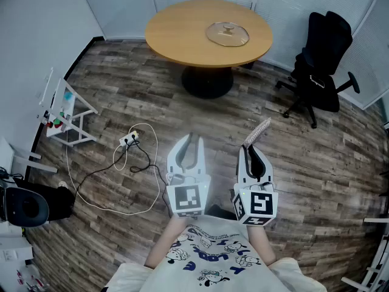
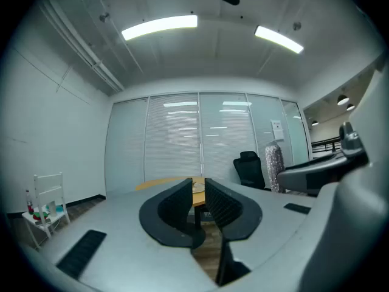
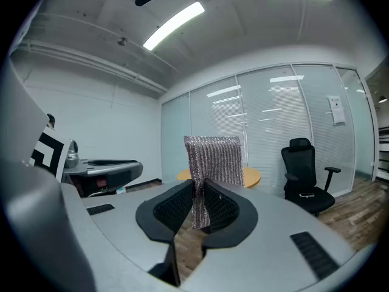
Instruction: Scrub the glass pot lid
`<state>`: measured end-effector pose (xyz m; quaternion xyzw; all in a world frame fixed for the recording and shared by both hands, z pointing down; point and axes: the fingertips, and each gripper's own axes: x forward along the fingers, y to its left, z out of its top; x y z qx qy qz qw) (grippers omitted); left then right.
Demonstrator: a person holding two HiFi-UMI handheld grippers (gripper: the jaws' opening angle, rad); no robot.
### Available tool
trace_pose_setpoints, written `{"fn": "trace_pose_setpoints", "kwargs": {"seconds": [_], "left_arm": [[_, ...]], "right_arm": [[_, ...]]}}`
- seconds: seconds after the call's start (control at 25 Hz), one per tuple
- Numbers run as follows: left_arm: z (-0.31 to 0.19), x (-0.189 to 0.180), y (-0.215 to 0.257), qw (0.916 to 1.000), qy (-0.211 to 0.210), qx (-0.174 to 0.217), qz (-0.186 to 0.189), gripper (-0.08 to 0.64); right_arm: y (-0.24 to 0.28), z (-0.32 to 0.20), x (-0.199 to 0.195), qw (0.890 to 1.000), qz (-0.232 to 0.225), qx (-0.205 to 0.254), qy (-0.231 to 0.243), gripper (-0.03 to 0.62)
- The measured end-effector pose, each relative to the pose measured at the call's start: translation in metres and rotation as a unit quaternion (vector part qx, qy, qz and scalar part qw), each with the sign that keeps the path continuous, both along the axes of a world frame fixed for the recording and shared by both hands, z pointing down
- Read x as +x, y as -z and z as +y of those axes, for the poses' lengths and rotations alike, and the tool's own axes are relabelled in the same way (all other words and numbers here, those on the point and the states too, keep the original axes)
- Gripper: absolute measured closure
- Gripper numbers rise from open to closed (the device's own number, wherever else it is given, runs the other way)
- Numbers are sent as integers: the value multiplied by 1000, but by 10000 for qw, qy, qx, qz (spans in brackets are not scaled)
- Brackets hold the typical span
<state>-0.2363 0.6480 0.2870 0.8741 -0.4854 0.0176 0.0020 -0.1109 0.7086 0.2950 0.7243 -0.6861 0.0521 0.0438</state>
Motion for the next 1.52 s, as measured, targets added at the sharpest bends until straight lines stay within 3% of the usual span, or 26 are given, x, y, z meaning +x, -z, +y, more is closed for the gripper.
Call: {"fn": "trace_pose_setpoints", "kwargs": {"seconds": [0.6, 1.52], "left_arm": [[-16, 15, -10, 9999, -22, -171, -11, 489], [-40, 36, -32, 9985, 323, -446, -62, 489]], "right_arm": [[-10, -16, 13, 9997, -180, -127, 68, 523], [-29, -46, 60, 9987, -397, -252, 200, 523]]}}
